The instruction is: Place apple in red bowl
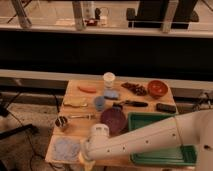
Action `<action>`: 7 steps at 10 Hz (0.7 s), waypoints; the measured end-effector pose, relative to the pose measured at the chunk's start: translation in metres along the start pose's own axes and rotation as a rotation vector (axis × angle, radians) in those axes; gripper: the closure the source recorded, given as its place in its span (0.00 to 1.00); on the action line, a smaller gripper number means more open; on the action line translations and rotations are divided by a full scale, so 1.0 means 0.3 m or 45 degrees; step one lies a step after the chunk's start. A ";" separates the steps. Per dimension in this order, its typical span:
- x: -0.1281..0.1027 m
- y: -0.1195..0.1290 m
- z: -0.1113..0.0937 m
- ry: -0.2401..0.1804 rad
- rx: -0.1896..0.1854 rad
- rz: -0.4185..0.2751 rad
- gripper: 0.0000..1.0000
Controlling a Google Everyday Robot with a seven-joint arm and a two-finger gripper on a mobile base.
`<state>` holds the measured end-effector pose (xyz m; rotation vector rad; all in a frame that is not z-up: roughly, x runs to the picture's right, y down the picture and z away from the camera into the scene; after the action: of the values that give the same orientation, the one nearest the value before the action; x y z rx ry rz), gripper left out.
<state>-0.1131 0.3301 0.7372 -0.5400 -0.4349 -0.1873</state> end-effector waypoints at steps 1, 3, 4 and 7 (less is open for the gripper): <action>-0.001 0.001 -0.009 0.008 0.002 0.006 0.41; -0.011 -0.001 -0.032 0.023 0.017 0.008 0.60; -0.009 0.000 -0.043 0.030 0.025 0.010 0.71; 0.001 -0.004 -0.103 0.040 0.070 0.026 0.98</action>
<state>-0.1022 0.3126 0.7140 -0.4866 -0.4027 -0.1634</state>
